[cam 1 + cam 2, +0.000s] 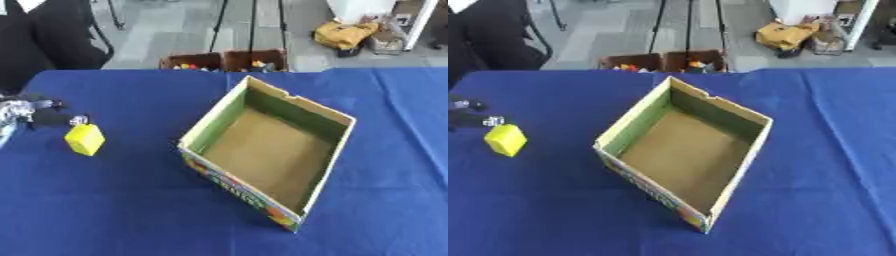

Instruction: Pick up objects on the table and place them in the box.

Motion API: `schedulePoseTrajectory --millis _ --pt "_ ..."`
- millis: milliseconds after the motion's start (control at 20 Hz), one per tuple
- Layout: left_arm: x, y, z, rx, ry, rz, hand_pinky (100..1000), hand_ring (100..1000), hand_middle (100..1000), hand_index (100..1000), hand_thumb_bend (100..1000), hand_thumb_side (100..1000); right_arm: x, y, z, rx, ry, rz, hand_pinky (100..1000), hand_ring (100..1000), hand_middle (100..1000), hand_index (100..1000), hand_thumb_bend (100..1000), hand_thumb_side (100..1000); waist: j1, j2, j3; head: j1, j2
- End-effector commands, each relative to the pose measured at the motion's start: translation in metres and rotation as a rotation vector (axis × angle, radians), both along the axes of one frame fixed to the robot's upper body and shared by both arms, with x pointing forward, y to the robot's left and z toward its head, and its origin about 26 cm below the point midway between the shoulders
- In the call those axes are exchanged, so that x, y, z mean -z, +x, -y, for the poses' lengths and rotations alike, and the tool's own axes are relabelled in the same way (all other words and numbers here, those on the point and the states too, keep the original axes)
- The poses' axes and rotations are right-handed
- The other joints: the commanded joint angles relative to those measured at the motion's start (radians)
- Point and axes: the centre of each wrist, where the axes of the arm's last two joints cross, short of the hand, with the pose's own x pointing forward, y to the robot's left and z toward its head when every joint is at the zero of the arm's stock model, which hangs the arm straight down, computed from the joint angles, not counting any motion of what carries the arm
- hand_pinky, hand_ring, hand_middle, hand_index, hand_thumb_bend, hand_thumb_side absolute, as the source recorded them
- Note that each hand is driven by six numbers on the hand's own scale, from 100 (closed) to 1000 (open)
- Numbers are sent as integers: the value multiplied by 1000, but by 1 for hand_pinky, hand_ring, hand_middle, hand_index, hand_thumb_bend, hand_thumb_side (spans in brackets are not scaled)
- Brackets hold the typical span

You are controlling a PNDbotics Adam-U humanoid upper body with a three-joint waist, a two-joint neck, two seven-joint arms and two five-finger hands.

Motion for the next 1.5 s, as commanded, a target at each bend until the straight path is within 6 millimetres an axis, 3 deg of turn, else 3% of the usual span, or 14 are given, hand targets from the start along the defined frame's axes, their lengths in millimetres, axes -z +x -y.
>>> schedulePoseTrajectory --millis 50,300,1050,1500 --pt "-13 1 -4 -14 18 26 754 886 991 1000 453 907 -8 -5 1 -5 -18 27 768 730 630 767 100 471 15 0 -2 6 -9" --pt "-8 5 -3 -22 -20 5 758 882 975 1000 523 952 -8 -5 1 -7 -18 22 767 729 628 766 100 472 15 5 -7 13 -11" --pt "3 8 -5 -51 14 -21 772 897 979 1000 491 934 -6 -5 2 -11 -17 12 767 728 625 767 100 472 20 8 -3 19 -10" --pt "12 10 -4 -56 -5 -27 755 881 938 1000 464 933 -6 -5 1 -15 -16 11 767 728 623 767 100 474 17 13 -4 24 -17"
